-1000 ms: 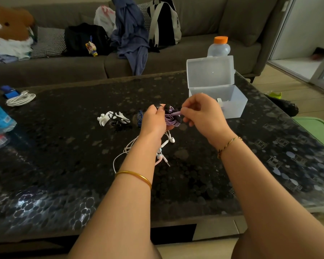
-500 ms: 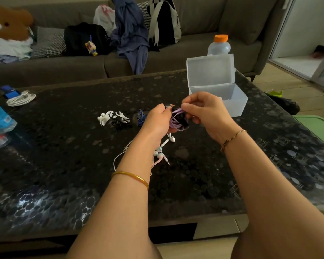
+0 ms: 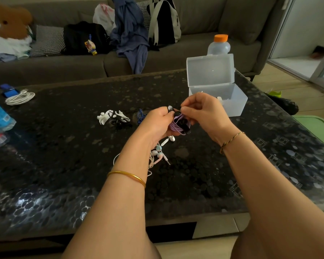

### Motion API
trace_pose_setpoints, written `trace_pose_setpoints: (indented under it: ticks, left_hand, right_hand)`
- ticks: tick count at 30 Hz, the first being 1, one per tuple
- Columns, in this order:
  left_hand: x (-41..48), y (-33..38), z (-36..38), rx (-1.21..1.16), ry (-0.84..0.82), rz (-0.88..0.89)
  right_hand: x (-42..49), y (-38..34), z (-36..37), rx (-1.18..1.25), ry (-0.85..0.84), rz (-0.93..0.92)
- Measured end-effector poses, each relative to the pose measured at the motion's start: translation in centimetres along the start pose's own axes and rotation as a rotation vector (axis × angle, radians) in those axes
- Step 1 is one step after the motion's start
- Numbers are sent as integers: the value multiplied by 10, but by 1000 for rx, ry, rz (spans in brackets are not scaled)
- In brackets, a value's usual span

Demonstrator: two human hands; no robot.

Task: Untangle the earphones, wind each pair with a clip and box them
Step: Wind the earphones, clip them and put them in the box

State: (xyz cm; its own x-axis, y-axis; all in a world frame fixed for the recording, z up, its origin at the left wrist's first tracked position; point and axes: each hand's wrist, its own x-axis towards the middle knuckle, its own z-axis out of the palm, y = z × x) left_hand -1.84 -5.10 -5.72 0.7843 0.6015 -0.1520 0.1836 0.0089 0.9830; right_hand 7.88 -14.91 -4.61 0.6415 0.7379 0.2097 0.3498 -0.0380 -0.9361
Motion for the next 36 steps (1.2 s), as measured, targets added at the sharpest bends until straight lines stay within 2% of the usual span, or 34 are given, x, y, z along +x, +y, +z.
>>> trace_pose_setpoints:
  ticks: [4, 10, 14, 19, 27, 33, 36]
  left_hand:
    - [1, 1, 1, 93, 13, 29]
    - [1, 1, 3, 271, 68, 78]
    - [0, 7, 4, 113, 54, 10]
    - [1, 4, 6, 124, -16, 44]
    - [5, 1, 2, 89, 49, 57]
    - [3, 6, 6, 58, 91, 74]
    - [4, 6, 8, 103, 122, 107]
  right_hand:
    - [1, 0, 1, 15, 5, 28]
    - [3, 5, 4, 227, -2, 214]
    - [5, 4, 6, 182, 36, 213]
    - [5, 3, 5, 140, 101, 171]
    - [4, 2, 0, 270, 10, 212]
    - [2, -1, -3, 296, 62, 212]
    - [2, -3, -5, 161, 58, 133]
